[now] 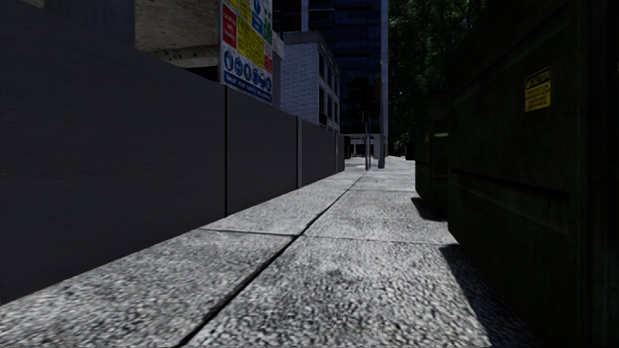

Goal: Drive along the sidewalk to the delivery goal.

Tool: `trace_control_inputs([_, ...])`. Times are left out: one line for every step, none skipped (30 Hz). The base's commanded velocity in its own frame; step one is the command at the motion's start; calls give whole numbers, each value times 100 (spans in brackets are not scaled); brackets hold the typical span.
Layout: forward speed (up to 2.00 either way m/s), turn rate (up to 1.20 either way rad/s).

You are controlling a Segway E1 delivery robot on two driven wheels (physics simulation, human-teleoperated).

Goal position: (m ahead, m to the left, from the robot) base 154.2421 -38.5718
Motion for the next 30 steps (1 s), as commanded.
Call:
trace_control_inputs([156, 0])
trace_control_inputs([156, 0])
trace_control_inputs([156, 0])
trace_control_inputs([156, 0])
trace_control_inputs([156, 0])
trace_control_inputs([156, 0])
trace_control_inputs([156, 0])
trace_control_inputs([156, 0])
trace_control_inputs([156, 0])
trace_control_inputs([156, 0])
trace_control_inputs([156, 0])
trace_control_inputs([156, 0])
trace_control_inputs([156, -6])
trace_control_inputs([156, -24])
trace_control_inputs([156, -33])
trace_control_inputs([156, -33])
trace_control_inputs([156, -64])
trace_control_inputs([156, -84])
trace_control_inputs([156, -95])
trace_control_inputs([156, -95])
trace_control_inputs([156, -98])
trace_control_inputs([156, -62])
trace_control_inputs([156, 0])
trace_control_inputs([156, 0])
trace_control_inputs([156, 0])
trace_control_inputs([156, 0])
trace_control_inputs([156, 0])
trace_control_inputs([156, 0])
trace_control_inputs([156, 0])
trace_control_inputs([156, 0])
